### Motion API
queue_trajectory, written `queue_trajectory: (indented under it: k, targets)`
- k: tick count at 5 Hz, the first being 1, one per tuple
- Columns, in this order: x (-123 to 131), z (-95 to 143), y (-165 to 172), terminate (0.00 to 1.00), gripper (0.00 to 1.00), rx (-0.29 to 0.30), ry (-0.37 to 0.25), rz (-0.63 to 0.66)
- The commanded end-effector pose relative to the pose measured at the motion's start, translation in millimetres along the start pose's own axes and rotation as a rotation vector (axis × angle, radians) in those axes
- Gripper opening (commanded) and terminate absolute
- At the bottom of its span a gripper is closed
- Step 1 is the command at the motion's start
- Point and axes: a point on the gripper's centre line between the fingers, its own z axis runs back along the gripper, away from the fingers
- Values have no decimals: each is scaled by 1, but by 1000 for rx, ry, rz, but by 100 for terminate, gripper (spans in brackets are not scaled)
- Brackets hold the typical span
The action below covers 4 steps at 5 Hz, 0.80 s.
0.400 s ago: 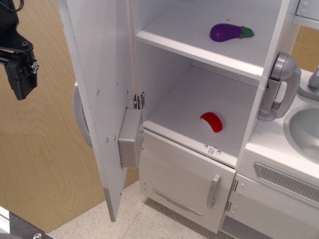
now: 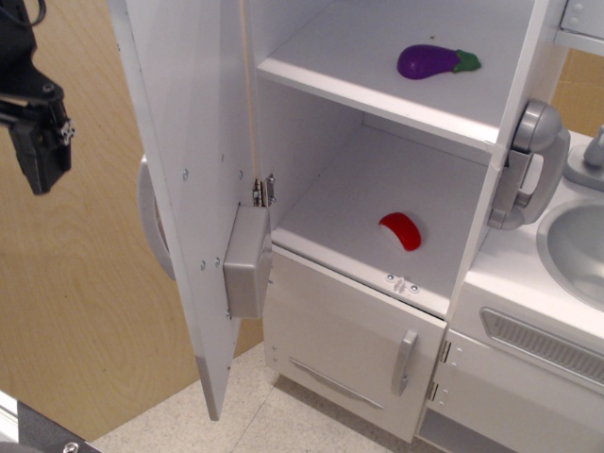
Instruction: Close fridge
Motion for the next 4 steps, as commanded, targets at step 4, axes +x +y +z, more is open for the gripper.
queue_trajectory:
  k: [4]
  targets:
    - [104,-1,-12,0,100,-7,-83,156]
